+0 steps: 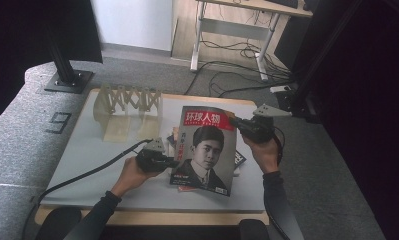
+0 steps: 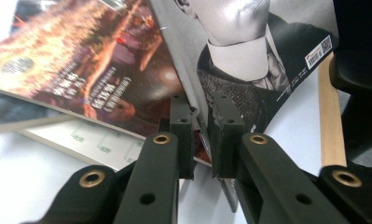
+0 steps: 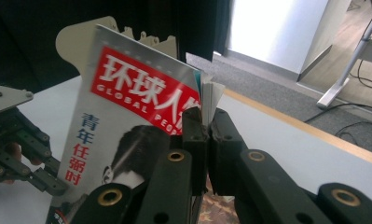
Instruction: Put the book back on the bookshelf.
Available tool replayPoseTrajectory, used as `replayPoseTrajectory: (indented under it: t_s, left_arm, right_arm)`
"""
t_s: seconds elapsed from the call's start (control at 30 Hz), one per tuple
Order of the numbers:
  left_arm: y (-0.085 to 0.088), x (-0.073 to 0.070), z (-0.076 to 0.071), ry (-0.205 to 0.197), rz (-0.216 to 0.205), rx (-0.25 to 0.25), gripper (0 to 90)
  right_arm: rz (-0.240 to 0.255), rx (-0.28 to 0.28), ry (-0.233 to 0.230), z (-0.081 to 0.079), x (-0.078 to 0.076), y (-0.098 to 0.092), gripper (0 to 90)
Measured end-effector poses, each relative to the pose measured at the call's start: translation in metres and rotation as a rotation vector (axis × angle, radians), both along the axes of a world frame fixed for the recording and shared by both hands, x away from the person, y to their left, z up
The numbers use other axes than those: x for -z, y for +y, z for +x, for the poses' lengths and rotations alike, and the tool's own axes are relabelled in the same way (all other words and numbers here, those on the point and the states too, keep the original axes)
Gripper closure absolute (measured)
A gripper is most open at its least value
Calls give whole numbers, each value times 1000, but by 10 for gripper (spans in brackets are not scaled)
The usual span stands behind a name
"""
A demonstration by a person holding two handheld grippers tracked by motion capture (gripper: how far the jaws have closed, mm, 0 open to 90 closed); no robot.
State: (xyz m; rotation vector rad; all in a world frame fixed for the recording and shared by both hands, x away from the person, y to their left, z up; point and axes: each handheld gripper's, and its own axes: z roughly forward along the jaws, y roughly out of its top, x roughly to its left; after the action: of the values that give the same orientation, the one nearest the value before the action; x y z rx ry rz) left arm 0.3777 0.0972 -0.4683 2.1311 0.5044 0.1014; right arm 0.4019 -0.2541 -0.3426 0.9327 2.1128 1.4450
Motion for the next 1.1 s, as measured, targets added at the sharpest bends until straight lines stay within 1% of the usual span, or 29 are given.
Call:
replayPoseTrajectory:
  t_s: [0.03, 0.07, 0.2, 0.37, 0.43, 0.5, 0.53, 0.57, 0.73, 0.83, 0.87, 0.9, 0.97, 1.03, 1.1]
  left_arm:
    - [1, -1, 0, -9, -6, 2, 825]
    - [1, -3, -1, -15, -12, -2, 833]
    - [3, -8, -1, -48, -41, -12, 845]
    - [5, -14, -2, -97, -77, -44, 864]
    - [6, -16, -2, -128, -86, -60, 873]
    - [7, -18, -1, -134, -92, -66, 877]
    - [7, -18, -2, -158, -84, -84, 879]
    - [7, -18, -2, -165, -82, -87, 880]
    - [8, -20, -3, -170, -86, -88, 880]
    - [8, -22, -3, -196, -86, -105, 881]
    - [8, -23, -3, -210, -87, -111, 881]
    - [8, -24, -3, -215, -93, -113, 881]
    - [8, -25, -2, -208, -104, -111, 881]
    - [7, -22, 0, -211, -95, -111, 880]
    - [6, -19, 0, -212, -85, -114, 880]
  right_arm:
    - [7, 2, -1, 0, -1, -1, 850]
    - [25, 6, -10, 0, -4, -4, 851]
    - [39, 14, -27, -1, -8, -7, 851]
    - [55, 19, -83, -4, -19, -6, 851]
    - [59, 19, -108, -5, -23, -5, 851]
    - [64, 17, -124, -6, -27, -4, 850]
    - [64, 16, -124, -7, -28, -4, 850]
    - [56, 14, -132, -8, -30, -2, 850]
    - [50, 18, -143, -9, -31, -1, 851]
    - [55, 17, -148, -9, -33, -2, 851]
    - [57, 15, -153, -9, -34, -1, 850]
    - [59, 17, -159, -9, -35, -1, 850]
    - [62, 16, -172, -10, -38, 0, 850]
    - [58, 13, -175, -10, -40, 0, 850]
    - [50, 7, -167, -10, -39, 1, 849]
